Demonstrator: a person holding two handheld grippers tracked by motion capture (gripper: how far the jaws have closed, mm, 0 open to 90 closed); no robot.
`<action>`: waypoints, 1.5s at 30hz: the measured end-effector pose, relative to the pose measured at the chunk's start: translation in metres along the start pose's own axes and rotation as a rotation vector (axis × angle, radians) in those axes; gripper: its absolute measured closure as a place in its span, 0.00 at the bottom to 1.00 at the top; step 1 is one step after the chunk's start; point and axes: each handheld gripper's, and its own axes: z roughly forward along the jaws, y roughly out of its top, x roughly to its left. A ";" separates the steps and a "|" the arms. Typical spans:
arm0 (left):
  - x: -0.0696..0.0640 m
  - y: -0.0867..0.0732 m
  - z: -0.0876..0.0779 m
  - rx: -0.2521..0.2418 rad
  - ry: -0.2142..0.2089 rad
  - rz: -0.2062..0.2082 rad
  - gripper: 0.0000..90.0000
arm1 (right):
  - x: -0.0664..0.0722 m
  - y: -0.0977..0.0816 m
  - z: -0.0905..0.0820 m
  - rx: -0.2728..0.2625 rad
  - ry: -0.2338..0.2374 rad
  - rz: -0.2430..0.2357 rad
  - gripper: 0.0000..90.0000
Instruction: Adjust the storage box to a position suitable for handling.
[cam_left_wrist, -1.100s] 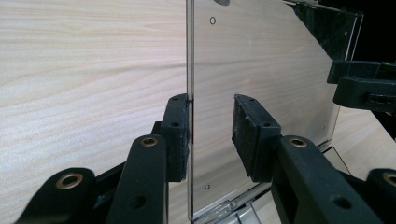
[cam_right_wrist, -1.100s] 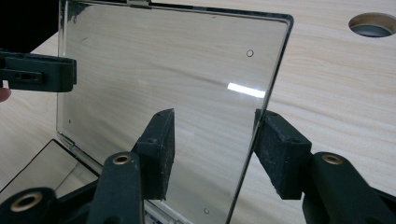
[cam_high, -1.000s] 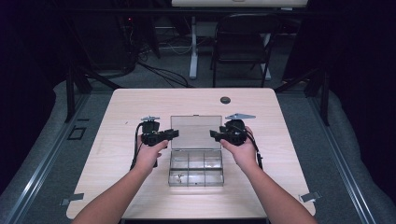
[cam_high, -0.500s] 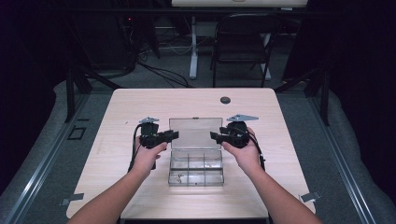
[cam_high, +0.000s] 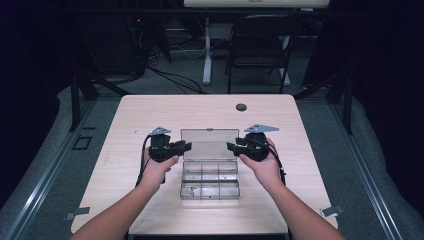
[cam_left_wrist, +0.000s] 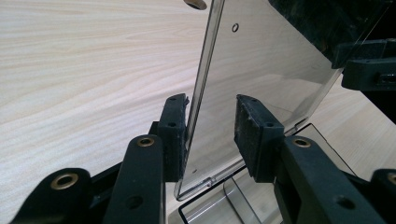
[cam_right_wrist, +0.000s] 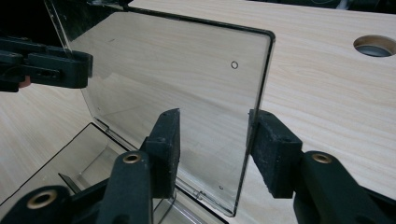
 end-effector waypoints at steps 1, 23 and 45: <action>-0.001 0.000 0.000 0.001 0.002 0.004 0.72 | 0.000 0.000 -0.001 -0.003 -0.001 -0.001 0.62; -0.005 -0.004 -0.002 -0.012 0.011 0.059 0.76 | 0.001 -0.007 -0.005 -0.037 -0.062 -0.073 0.77; -0.012 -0.006 -0.029 -0.059 -0.057 0.060 0.73 | 0.008 -0.011 -0.020 -0.037 0.004 -0.041 0.69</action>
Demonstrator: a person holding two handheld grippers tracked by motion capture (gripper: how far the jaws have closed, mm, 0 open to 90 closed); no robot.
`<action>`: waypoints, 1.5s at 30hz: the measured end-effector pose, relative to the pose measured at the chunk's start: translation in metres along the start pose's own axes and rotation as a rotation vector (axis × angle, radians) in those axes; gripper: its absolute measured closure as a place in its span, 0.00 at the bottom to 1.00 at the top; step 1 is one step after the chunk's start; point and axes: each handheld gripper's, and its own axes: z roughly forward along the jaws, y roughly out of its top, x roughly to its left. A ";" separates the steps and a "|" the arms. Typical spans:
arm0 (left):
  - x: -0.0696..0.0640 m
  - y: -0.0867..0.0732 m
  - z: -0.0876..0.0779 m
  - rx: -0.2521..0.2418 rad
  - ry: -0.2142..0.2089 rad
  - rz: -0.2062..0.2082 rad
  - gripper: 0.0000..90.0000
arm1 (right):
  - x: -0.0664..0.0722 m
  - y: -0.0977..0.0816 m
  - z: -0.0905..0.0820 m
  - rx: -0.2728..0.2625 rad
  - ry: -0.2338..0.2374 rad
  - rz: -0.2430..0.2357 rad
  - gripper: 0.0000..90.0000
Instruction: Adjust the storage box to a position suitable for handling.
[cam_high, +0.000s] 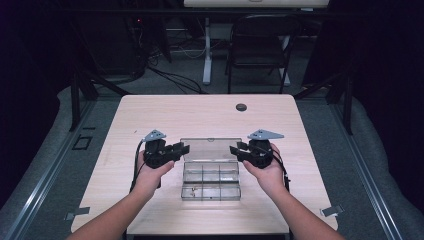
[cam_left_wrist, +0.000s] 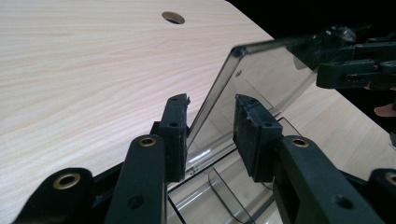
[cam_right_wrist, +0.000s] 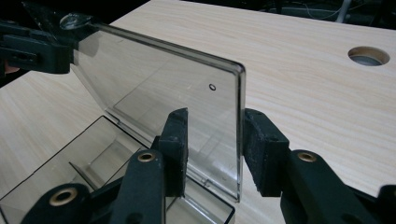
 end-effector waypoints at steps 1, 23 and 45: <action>-0.001 0.000 -0.002 -0.005 0.000 0.004 0.73 | 0.001 -0.001 -0.001 -0.003 -0.002 0.003 0.69; -0.009 0.003 -0.028 -0.008 -0.024 0.030 0.87 | 0.004 -0.004 -0.021 -0.022 0.020 -0.021 0.72; -0.014 -0.005 -0.033 0.004 -0.028 0.034 0.88 | 0.012 -0.007 -0.038 -0.023 0.035 -0.026 0.72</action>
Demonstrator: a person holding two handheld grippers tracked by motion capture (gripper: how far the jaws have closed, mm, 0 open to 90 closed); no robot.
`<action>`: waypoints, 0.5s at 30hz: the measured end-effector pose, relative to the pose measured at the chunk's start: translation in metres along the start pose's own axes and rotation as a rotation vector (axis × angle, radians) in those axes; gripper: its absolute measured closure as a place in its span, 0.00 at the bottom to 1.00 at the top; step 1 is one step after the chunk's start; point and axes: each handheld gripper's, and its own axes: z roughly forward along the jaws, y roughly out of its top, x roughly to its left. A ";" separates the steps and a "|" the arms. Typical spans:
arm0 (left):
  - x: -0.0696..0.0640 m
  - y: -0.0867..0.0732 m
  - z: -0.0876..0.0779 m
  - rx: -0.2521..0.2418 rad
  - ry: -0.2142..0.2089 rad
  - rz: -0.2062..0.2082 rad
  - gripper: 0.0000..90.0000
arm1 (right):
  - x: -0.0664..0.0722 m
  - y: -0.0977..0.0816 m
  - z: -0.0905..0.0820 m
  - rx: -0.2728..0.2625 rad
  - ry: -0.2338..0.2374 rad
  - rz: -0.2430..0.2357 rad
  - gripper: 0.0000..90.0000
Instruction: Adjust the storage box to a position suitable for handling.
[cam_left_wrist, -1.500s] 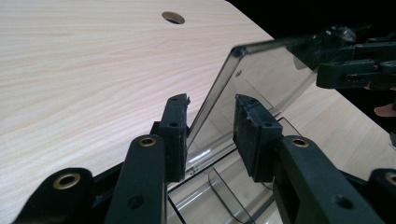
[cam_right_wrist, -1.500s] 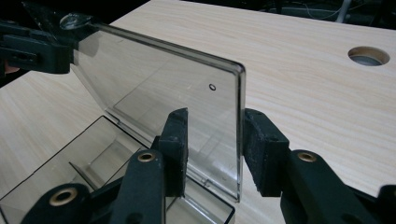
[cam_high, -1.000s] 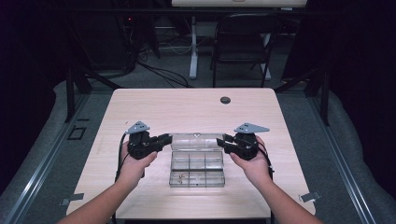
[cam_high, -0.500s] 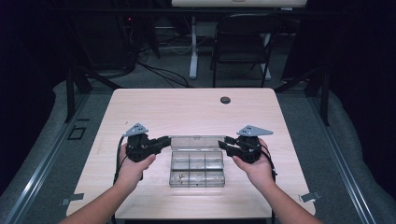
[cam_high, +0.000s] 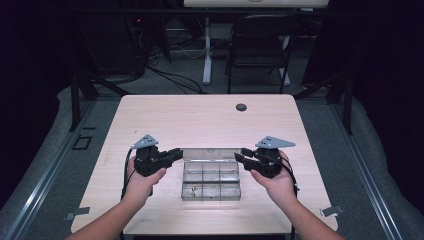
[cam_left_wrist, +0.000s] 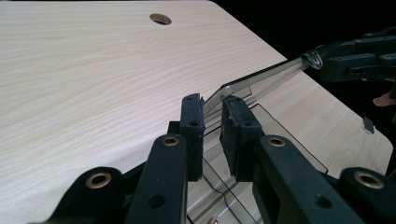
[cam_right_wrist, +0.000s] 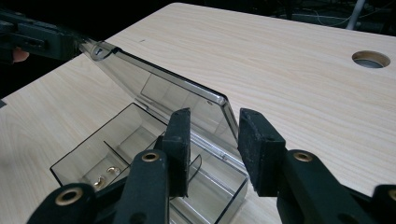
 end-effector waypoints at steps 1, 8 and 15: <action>0.000 0.000 0.000 0.000 0.000 -0.001 0.88 | 0.000 0.000 0.000 -0.001 0.001 -0.001 0.72; -0.001 -0.002 -0.001 0.003 -0.001 0.006 0.88 | 0.002 0.000 -0.003 -0.003 0.001 -0.015 0.73; -0.003 -0.004 -0.003 0.010 -0.003 0.003 0.88 | 0.002 -0.002 -0.008 -0.003 0.007 -0.019 0.78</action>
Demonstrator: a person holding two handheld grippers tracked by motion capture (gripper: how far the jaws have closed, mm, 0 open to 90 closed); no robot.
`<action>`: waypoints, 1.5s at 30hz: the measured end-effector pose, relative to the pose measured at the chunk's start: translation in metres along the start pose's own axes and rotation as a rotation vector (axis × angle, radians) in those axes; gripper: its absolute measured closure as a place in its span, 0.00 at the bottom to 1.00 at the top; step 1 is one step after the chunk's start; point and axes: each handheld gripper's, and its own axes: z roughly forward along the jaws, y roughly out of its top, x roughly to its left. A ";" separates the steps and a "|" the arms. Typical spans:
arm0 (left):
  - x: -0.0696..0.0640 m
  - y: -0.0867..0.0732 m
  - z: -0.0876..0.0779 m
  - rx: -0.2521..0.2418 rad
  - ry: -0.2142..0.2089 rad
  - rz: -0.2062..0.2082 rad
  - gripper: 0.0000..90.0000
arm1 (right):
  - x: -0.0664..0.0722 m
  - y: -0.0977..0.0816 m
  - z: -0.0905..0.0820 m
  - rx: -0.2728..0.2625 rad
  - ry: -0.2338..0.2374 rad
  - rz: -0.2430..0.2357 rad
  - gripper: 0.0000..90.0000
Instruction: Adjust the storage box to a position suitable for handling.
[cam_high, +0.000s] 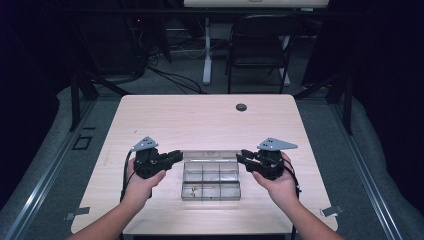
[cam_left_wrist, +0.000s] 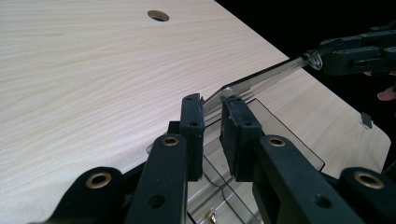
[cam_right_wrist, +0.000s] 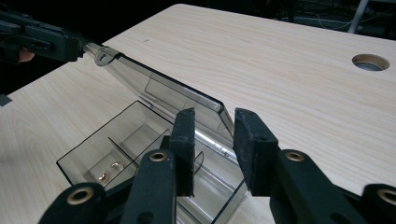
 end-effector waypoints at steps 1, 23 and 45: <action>0.000 0.000 0.000 0.002 -0.002 0.004 0.88 | 0.000 0.000 0.000 0.001 0.003 -0.001 0.78; -0.006 -0.011 -0.003 0.023 -0.004 0.013 0.87 | 0.003 -0.010 -0.003 0.028 0.017 -0.003 0.82; -0.010 -0.033 -0.005 0.041 -0.017 0.015 0.86 | 0.011 -0.024 -0.006 0.073 0.018 -0.007 0.77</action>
